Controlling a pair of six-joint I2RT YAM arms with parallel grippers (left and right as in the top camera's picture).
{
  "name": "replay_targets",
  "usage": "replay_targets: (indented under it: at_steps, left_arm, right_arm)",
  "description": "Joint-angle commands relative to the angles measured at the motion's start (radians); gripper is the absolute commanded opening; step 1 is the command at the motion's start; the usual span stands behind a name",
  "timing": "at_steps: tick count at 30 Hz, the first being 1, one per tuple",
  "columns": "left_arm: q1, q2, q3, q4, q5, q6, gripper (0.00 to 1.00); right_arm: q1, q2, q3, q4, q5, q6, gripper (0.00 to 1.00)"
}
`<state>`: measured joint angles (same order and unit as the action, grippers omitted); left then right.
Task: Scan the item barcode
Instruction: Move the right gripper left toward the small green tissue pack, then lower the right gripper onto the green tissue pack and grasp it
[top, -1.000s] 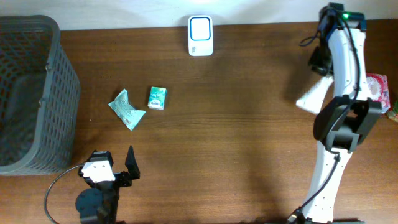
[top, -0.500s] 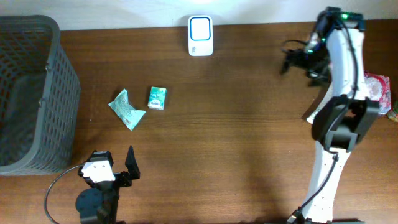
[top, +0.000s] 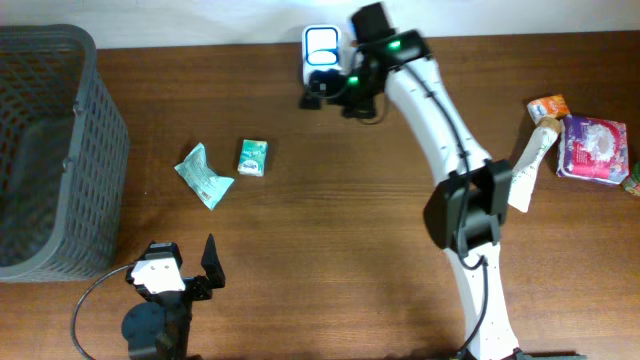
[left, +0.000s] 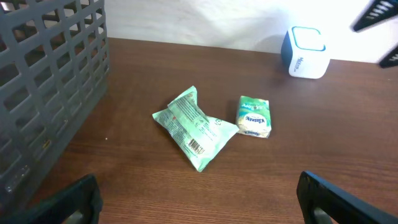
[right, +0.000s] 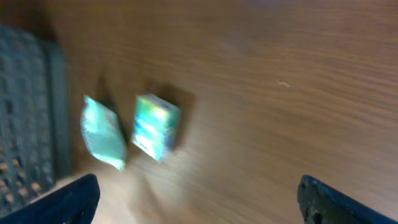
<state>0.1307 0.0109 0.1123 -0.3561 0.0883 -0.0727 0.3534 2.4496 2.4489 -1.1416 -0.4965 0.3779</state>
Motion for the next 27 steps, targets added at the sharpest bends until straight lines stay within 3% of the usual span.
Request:
replay_targets:
  at_steps: [1, 7, 15, 17, 21, 27]
  left_arm:
    - [0.003, -0.004, -0.002, -0.005, -0.007, -0.009, 0.99]
    - [0.003, -0.004, -0.002, -0.005, -0.007, -0.009, 0.99]
    - [0.003, -0.004, -0.002, -0.005, -0.007, -0.009, 0.99]
    - [0.003, -0.004, -0.002, -0.005, -0.007, -0.009, 0.99]
    - [0.003, -0.004, -0.002, -0.005, -0.007, -0.009, 0.99]
    - [0.003, -0.004, -0.002, -0.005, -0.007, -0.009, 0.99]
  right_arm:
    - [0.082, 0.046, -0.005, 0.071, 0.05, 0.125, 0.99]
    - [0.229, 0.113, -0.005, 0.14, 0.179, 0.125, 0.93]
    - [0.363, 0.176, -0.005, 0.126, 0.449, 0.125, 0.62]
    - [0.365, 0.189, -0.005, 0.119, 0.449, 0.125, 0.6]
    - [0.346, 0.196, -0.005, 0.011, 0.566, 0.126, 0.5]
    - [0.266, 0.158, 0.031, -0.241, 0.778, 0.125, 0.5]
